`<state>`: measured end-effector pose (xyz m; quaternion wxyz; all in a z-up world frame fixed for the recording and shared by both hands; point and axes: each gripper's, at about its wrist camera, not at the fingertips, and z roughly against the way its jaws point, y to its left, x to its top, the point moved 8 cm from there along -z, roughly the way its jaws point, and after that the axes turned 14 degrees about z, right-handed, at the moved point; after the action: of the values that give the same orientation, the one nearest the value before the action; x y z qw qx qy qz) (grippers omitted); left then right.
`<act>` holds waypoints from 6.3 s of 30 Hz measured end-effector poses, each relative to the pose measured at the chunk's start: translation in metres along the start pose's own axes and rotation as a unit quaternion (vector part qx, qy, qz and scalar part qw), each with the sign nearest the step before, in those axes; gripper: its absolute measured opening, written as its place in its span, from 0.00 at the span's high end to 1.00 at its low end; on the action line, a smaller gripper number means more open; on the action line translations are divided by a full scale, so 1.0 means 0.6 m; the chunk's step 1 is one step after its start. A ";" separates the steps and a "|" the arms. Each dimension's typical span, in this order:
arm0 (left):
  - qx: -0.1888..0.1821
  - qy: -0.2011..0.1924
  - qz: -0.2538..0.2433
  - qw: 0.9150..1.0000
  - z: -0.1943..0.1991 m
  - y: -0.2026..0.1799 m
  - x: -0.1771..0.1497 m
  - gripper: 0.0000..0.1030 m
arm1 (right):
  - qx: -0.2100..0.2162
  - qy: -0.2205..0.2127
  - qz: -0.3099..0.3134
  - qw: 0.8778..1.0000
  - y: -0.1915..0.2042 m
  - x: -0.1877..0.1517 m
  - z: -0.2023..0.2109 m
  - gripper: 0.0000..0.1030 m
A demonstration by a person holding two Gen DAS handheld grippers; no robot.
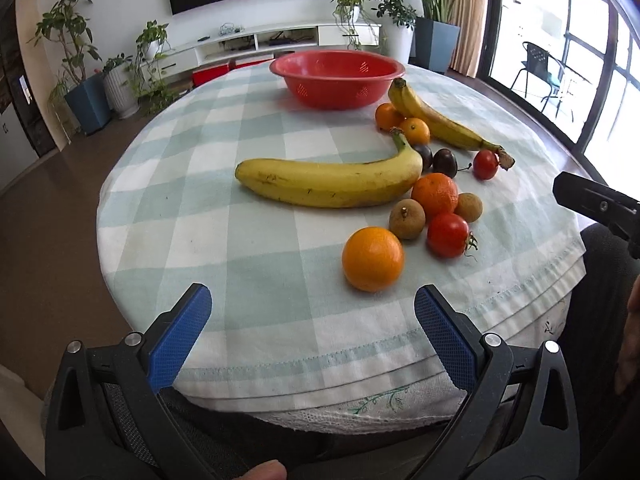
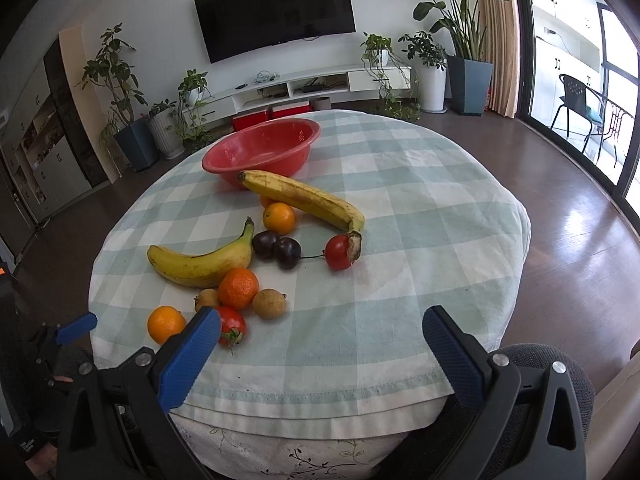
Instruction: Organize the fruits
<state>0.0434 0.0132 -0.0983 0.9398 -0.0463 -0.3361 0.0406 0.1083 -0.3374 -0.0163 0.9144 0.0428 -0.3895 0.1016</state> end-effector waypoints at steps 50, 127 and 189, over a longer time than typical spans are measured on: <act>-0.140 0.056 0.018 0.988 -0.036 0.003 0.035 0.66 | 0.135 0.093 0.094 0.982 0.097 -0.013 -0.094 0.40; -0.057 0.082 -0.136 0.986 -0.368 -0.097 0.418 0.66 | 0.137 0.107 0.200 0.964 0.007 0.334 -0.380 0.67; -0.163 0.021 -0.071 0.984 -0.030 -0.062 0.045 0.03 | 0.126 0.011 -0.004 0.992 -0.044 0.029 -0.007 0.02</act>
<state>0.0772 -0.0217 -0.0912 0.9272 -0.1756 -0.3204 -0.0820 0.1285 -0.3598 -0.0066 0.9063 0.1585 -0.3632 0.1468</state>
